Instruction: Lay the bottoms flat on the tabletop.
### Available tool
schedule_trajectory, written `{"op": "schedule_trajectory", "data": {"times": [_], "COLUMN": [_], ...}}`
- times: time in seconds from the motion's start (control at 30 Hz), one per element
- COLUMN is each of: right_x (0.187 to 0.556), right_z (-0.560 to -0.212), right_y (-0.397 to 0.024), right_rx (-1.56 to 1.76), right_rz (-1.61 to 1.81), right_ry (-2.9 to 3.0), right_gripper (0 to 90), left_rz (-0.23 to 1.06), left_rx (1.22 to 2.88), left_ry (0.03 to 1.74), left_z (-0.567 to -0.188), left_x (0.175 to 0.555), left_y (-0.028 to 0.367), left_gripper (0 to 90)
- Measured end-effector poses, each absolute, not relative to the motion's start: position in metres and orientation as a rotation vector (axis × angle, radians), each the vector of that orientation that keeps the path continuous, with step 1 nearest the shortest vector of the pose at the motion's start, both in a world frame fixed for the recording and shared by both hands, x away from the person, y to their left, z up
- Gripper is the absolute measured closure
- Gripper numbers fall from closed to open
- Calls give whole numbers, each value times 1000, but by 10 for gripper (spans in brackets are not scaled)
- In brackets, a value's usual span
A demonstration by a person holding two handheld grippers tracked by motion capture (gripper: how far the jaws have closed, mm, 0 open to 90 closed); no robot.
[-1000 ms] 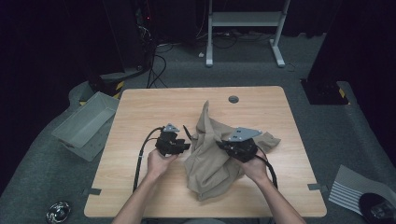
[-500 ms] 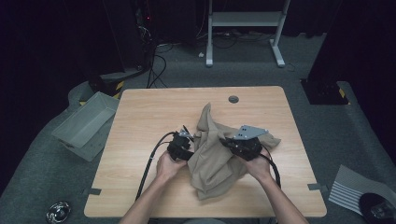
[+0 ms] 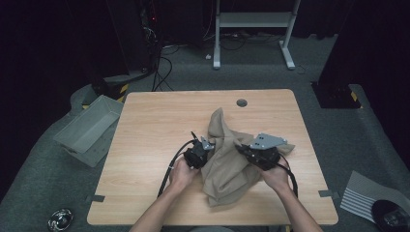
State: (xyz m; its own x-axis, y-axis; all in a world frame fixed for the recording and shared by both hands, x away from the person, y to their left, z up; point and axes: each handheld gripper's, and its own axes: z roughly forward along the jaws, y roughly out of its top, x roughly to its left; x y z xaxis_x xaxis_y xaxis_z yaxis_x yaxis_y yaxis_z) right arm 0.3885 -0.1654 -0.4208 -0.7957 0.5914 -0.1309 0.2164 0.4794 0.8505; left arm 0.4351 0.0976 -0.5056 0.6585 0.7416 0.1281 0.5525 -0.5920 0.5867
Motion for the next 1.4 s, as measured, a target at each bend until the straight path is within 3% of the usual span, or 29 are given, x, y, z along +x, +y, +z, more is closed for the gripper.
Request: {"op": "schedule_trajectory", "data": {"times": [0.17,0.3,0.5,0.73,0.9,1.07,1.27,1.4], "right_x": [386,392,422,477,469,431,396,388], "right_z": [-428,-431,-414,-424,-392,-377,-439,-479], "right_y": [-211,-215,-145,-53,-17,-61,-173,-207], "right_rx": [820,863,728,658,499,431,756,920], "right_rz": [1291,1303,1213,1120,1244,1333,1311,1224], "right_ry": [2254,2270,2414,2555,2514,2399,2313,2336], "right_gripper": [879,878,879,880,880,879,875,873], "left_rz": [433,352,320,305,269,282,278,267], "left_rx": [2280,2248,2183,2025,1884,1841,1911,1962], "left_ry": [1097,1053,1142,1312,1395,1372,1309,1272], "left_z": [-507,-508,-509,-513,-509,-497,-504,-507], "left_x": [440,434,435,434,432,426,424,426], "left_y": [126,121,137,186,219,223,196,174], "left_gripper": [898,658,506,468,447,388,346,346]}}
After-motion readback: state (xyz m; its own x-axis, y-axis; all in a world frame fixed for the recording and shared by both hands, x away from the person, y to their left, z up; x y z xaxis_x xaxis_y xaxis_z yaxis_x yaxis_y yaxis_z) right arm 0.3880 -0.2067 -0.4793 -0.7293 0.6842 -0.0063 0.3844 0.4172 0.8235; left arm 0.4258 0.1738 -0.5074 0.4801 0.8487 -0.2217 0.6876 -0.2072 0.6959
